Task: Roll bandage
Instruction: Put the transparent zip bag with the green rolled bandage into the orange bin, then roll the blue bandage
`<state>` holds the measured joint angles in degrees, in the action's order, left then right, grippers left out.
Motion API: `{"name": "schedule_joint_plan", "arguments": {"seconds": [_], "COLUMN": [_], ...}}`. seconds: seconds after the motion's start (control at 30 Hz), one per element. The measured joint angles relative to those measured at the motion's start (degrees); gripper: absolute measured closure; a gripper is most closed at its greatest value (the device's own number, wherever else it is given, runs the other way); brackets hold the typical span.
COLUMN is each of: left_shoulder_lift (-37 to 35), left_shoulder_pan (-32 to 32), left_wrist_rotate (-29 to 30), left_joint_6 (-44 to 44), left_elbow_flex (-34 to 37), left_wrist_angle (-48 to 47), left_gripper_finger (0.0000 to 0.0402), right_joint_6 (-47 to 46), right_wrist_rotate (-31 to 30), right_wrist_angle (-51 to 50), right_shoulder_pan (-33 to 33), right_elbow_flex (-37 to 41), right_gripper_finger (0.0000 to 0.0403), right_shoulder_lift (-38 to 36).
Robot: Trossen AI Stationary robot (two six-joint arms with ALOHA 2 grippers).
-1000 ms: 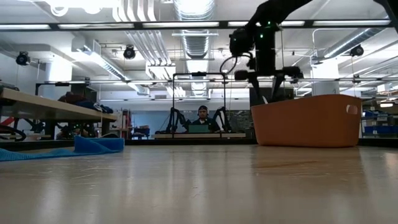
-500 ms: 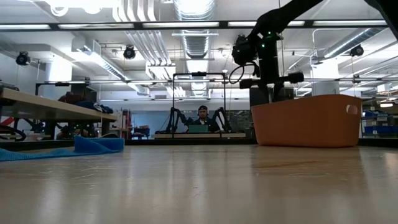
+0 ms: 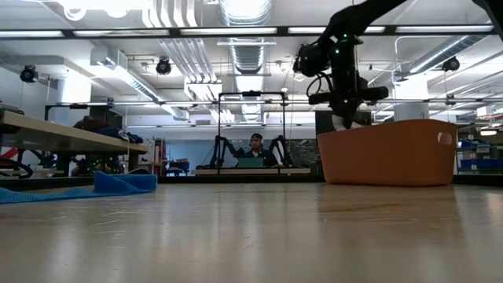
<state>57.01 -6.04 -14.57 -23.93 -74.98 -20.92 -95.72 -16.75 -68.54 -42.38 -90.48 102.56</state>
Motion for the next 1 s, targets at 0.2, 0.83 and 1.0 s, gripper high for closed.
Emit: {"name": "schedule_joint_plan", "arguments": {"seconds": [0.2,0.83,1.0], "left_shoulder_lift": [-0.2,2.1,2.3], "left_shoulder_pan": [0.2,1.8,1.9], "left_wrist_rotate": [0.0,-8.0,-8.0], "left_joint_6": [-2.0,-4.7,-3.7], "left_elbow_flex": [0.0,0.1,0.1], "left_wrist_angle": [-0.8,-5.4,-5.4], "left_gripper_finger": [0.0225,0.024,0.023], "right_joint_6": [-4.0,6.4,8.7], "right_wrist_rotate": [-1.4,-0.2,0.1], "right_wrist_angle": [-0.1,9.3,8.8], "right_shoulder_pan": [-1.2,-1.8,-2.2], "right_elbow_flex": [0.0,-0.1,-0.1], "right_gripper_finger": [0.0402,0.0373,0.0305], "right_shoulder_lift": [-0.1,2.1,1.6]}}
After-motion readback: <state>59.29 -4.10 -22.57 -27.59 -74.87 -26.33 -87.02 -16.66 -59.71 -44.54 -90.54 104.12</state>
